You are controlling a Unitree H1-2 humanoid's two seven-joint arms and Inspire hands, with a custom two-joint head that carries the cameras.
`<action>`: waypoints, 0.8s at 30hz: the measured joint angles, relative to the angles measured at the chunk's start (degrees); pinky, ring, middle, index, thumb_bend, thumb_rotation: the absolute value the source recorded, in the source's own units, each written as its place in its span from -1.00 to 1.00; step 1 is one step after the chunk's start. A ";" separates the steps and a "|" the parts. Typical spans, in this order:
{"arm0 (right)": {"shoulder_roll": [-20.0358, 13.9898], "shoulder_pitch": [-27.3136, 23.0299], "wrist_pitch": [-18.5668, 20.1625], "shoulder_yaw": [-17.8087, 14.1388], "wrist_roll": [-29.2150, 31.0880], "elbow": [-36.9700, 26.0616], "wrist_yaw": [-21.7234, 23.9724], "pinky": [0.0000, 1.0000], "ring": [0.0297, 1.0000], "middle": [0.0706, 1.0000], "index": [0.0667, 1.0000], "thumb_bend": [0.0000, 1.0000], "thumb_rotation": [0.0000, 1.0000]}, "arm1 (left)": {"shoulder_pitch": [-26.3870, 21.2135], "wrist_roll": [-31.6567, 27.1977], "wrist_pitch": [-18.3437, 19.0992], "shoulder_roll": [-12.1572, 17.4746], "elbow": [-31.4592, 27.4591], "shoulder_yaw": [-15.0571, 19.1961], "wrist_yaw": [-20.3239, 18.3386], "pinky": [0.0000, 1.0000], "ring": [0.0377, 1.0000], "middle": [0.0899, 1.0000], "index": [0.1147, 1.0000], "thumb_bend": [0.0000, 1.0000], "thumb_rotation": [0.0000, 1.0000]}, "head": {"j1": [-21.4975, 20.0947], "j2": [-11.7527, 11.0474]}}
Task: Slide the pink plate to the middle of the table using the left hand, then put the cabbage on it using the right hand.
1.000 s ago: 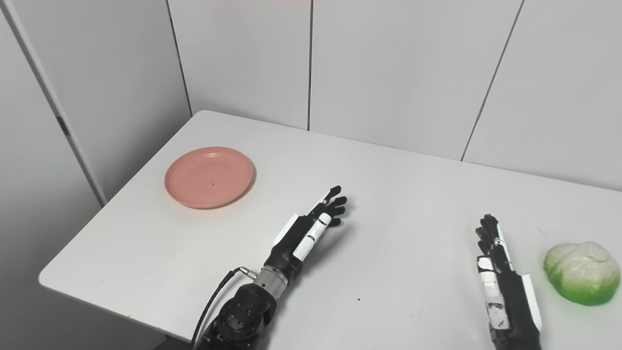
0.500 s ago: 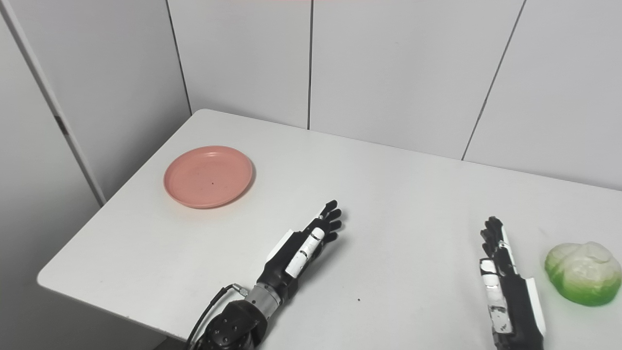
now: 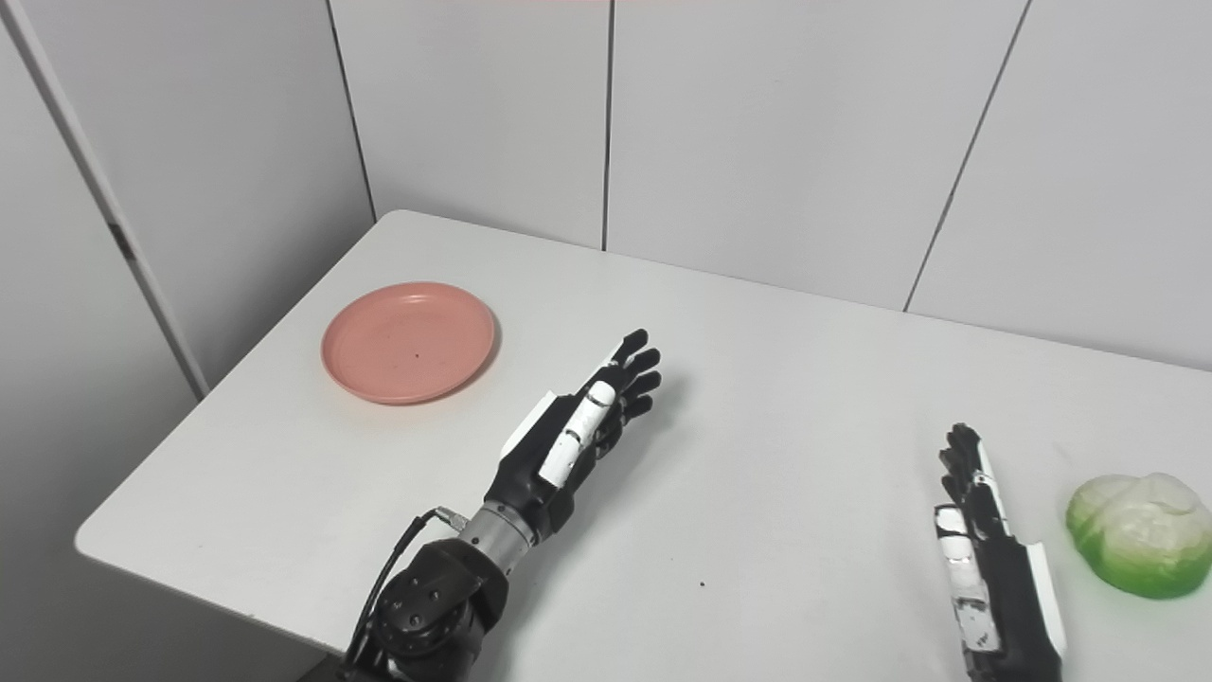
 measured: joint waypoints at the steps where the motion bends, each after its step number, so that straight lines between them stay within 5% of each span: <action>1: 0.01 -0.01 0.04 0.00 0.00 0.00 0.00 1.00 0.97 0.96 0.95 -0.43 1.00 | -0.61 -0.07 0.04 0.06 -0.37 0.37 0.02 0.94 0.93 0.96 0.95 0.04 1.00 | 0.00 0.00; 15: 0.04 -0.15 0.09 -0.15 -0.46 0.21 0.00 1.00 0.97 0.95 0.93 -0.45 1.00 | -5.52 -1.37 -0.16 5.88 -2.10 8.51 2.40 0.95 0.96 0.98 0.98 0.07 1.00 | 0.44 -0.62; 24: 0.03 -0.11 0.44 -0.33 -0.81 0.20 -0.02 0.98 0.94 0.94 0.93 -0.37 1.00 | -7.97 1.11 -3.60 7.98 1.18 13.08 7.04 0.94 0.95 0.98 0.98 0.04 1.00 | 1.23 -0.97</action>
